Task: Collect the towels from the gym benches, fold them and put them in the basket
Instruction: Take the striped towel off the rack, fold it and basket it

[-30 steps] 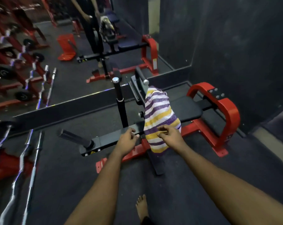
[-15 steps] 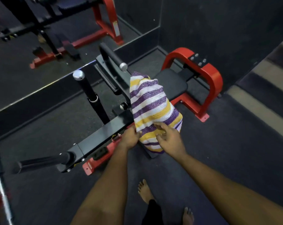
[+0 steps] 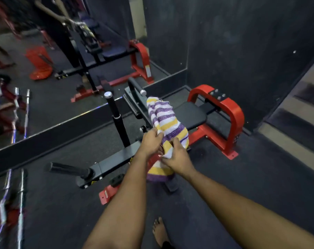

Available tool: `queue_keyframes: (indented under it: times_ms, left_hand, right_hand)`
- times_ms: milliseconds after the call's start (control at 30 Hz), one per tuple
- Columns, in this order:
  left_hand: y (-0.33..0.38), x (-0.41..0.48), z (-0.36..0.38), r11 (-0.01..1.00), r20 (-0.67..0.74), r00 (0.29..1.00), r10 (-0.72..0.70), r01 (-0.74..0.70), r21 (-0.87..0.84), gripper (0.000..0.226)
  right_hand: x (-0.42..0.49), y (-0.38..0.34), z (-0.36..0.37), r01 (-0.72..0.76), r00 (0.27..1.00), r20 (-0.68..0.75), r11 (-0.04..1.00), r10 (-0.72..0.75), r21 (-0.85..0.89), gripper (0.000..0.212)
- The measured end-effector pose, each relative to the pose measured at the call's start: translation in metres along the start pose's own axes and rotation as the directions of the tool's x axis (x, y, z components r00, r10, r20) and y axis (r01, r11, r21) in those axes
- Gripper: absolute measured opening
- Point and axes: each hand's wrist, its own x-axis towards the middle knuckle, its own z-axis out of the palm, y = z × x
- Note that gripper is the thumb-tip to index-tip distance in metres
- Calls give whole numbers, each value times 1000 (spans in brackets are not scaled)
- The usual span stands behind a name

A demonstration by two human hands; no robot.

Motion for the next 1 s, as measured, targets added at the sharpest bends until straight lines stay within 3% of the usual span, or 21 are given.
queue_keyframes:
  times_ms: [100,200,233,300,367,467,567,633,733,833,900,967,1000]
  left_hand:
    - [29,-37,4,995,-79,992,94,-97,-34,21]
    - [43,-74,6,983,-135,975,176,-181,-32,7]
    - [52,-87,5,975,-120,968,220,-222,-2,23]
    - [62,-106,6,949,70,948,310,-313,32,58]
    - [69,-118,13,922,292,888,356,-385,46,78]
    - [85,-132,23,910,354,876,327,-393,130,66]
    - [104,-145,25,905,326,883,338,-400,144,35]
    - [115,-152,20,900,311,872,378,-425,98,48]
    - [136,-159,12,842,375,790,485,-538,44,74]
    - [149,-166,6,810,459,735,500,-584,53,51]
    - [148,-167,1,859,428,782,453,-512,25,42]
    - [144,-164,-5,872,326,837,439,-484,70,33]
    - [143,-163,-9,876,282,856,434,-474,90,25]
  right_hand:
    - [-19,-13,-40,68,991,-115,998,-66,13,27]
    - [-39,-33,-92,112,990,-105,984,-98,138,19]
    - [-46,-45,-112,109,991,-100,977,-92,186,19]
    - [-57,-63,-145,77,997,-48,957,-66,281,18]
    - [-65,-78,-172,67,997,17,935,-78,350,5]
    - [-80,-97,-206,97,993,27,928,-114,359,8]
    - [-97,-110,-235,81,994,39,945,-98,315,23]
    - [-107,-115,-244,80,992,76,964,-102,253,28]
    - [-119,-125,-249,52,984,159,983,-80,174,41]
    - [-128,-137,-253,39,980,193,999,-44,32,41]
    - [-128,-136,-259,11,989,148,997,0,-73,35]
    - [-129,-130,-265,-23,998,53,961,39,-274,14]
    - [-130,-125,-266,-50,999,3,923,55,-381,13]
